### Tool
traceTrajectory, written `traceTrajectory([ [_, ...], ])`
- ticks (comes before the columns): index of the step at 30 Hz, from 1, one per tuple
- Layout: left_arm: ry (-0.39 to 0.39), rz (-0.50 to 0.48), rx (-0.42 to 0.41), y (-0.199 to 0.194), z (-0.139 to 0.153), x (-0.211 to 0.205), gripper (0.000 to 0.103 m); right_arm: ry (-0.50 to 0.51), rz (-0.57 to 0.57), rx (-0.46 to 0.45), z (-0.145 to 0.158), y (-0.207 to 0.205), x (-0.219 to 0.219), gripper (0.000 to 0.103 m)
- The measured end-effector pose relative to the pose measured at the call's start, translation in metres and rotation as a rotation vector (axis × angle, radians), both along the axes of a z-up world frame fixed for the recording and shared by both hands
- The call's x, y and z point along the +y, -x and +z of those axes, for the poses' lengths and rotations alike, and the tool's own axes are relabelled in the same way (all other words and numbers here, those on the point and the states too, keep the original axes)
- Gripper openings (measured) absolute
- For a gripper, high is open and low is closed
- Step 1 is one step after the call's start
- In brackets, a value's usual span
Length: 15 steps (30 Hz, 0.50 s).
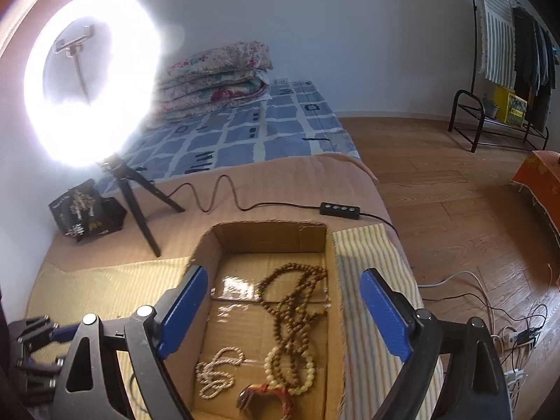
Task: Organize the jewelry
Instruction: 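Open both tools to drop the necklaces into the box, then grasp the green jade pendant with the left tool while the right tool reaches the blue bangle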
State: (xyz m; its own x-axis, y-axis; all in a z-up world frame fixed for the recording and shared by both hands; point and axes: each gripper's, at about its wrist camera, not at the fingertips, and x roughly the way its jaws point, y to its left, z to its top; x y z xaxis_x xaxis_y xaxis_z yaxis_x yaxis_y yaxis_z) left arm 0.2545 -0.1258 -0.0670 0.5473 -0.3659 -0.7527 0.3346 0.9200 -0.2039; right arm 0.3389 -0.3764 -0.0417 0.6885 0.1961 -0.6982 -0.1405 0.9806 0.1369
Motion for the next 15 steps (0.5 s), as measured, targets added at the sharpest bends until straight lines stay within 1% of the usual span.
traceTrajectory([
  [5, -0.019, 0.027, 0.005, 0.002, -0.002, 0.031, 0.037, 0.011, 0.052, -0.020, 0.010, 0.026, 0.018, 0.091],
  [10, -0.011, 0.056, 0.023, 0.006, -0.008, 0.056, 0.037, 0.004, 0.097, -0.025, 0.017, 0.055, 0.039, 0.091],
  [15, 0.001, 0.084, 0.039, 0.008, -0.012, 0.077, 0.037, -0.001, 0.146, -0.013, 0.017, 0.088, 0.064, 0.091],
])
